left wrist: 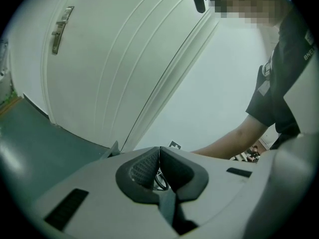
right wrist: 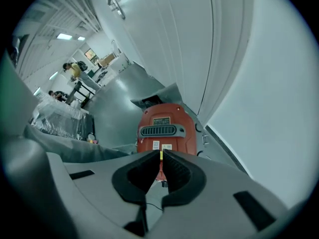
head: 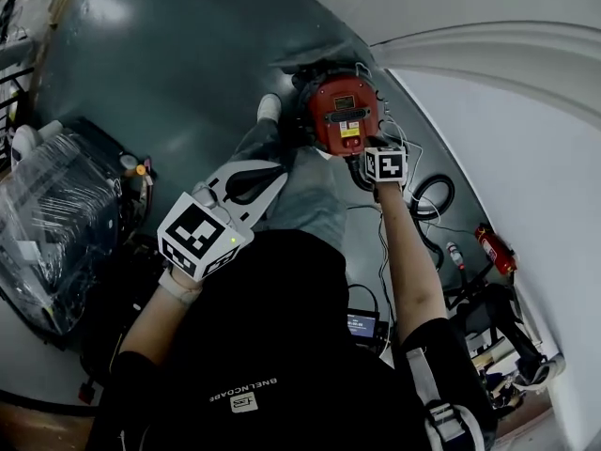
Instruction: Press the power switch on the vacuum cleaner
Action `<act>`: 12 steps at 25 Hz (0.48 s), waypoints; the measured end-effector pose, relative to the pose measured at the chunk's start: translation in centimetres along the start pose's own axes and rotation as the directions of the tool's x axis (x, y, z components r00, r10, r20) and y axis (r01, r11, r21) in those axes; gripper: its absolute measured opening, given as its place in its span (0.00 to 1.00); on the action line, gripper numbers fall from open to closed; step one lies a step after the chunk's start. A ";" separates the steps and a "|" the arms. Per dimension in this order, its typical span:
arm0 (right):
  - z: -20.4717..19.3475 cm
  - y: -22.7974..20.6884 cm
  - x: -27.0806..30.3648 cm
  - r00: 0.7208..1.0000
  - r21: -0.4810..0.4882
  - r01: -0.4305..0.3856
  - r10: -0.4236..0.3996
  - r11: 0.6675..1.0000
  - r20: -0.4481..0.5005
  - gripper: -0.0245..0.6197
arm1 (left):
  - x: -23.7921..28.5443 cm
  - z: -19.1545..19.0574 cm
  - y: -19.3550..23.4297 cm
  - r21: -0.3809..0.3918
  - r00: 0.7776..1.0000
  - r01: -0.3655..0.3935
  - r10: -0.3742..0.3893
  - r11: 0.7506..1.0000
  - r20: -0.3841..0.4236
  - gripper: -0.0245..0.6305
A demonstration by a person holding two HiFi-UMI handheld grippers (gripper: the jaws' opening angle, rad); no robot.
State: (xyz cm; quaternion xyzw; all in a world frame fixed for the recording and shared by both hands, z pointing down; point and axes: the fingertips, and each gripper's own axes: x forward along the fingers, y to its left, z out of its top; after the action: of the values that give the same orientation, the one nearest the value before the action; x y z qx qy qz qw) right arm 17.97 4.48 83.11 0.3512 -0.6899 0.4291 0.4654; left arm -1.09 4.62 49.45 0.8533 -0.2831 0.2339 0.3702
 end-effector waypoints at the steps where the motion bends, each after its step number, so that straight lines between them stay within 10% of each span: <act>1: 0.5 0.4 -1.0 1.000 -0.003 -0.003 0.003 1.000 0.013 0.09 | -0.3 0.5 -0.2 0.011 1.000 0.001 -0.001 1.000 0.009 0.06; 12: 7.4 5.7 -13.9 0.970 -0.020 -0.025 0.029 1.000 0.243 0.09 | -3.1 5.6 -0.8 0.088 0.994 0.009 -0.018 0.996 0.104 0.06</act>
State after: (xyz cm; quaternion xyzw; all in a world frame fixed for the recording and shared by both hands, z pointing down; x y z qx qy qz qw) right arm 14.81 1.03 67.00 0.3880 -0.7499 0.3832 0.3744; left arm -1.76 1.74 43.70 0.8817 -0.2860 0.1985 0.3185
